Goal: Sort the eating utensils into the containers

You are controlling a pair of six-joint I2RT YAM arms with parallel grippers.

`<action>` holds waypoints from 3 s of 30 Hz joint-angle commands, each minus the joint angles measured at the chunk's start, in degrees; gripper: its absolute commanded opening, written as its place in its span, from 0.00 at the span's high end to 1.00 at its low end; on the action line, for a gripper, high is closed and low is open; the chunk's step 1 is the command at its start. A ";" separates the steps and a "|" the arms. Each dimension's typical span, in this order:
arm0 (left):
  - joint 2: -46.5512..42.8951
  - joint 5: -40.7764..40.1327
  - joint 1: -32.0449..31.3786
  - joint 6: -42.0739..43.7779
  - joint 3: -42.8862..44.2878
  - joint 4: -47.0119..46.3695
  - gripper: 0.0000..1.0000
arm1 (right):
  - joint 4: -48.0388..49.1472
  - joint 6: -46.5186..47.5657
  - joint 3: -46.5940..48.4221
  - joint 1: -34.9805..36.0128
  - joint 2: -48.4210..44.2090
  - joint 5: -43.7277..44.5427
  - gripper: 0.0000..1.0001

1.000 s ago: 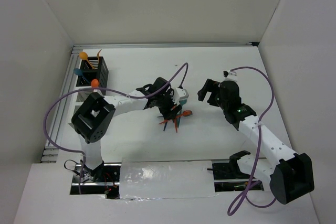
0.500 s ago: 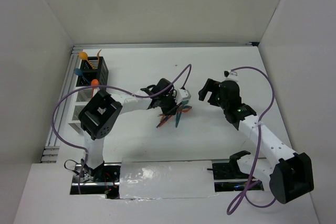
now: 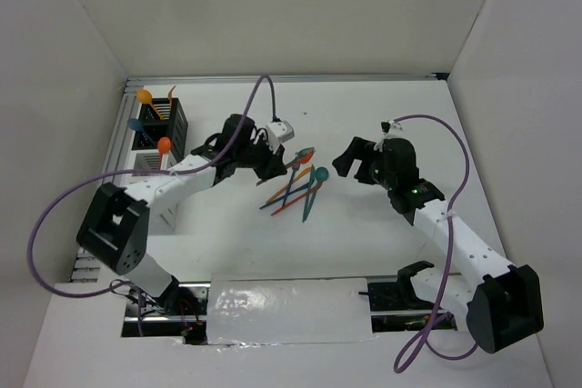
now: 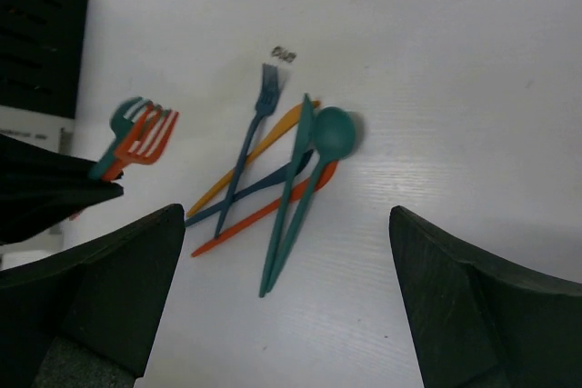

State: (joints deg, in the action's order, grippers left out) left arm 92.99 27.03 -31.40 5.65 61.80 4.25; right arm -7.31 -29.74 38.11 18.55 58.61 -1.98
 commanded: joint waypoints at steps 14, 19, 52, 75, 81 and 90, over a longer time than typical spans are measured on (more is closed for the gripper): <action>-10.02 9.09 3.18 -14.25 -7.66 -11.81 0.90 | 17.59 -7.09 1.62 2.98 3.61 -17.97 0.05; -8.10 12.70 3.45 -15.23 -5.12 -10.93 0.90 | 18.90 -6.83 2.15 5.53 7.12 -15.96 0.05; -6.24 15.60 2.57 -14.79 -7.57 -14.53 0.90 | 21.02 -11.13 6.19 13.27 12.58 -0.31 0.54; -8.62 16.48 5.12 -15.67 -8.45 -14.09 0.86 | 11.10 -7.36 10.94 13.27 7.48 12.87 0.84; -12.30 15.69 8.53 -18.04 -10.03 -15.85 0.86 | 8.20 -6.48 12.17 13.01 7.31 15.16 0.84; -23.79 6.12 16.46 -23.93 -15.20 -20.77 0.89 | 8.19 -5.16 9.79 12.48 4.14 14.11 0.84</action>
State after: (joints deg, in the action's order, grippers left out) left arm 75.83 37.30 -17.12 -14.83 49.32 -11.20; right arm 1.19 -36.53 47.97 31.46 65.10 11.16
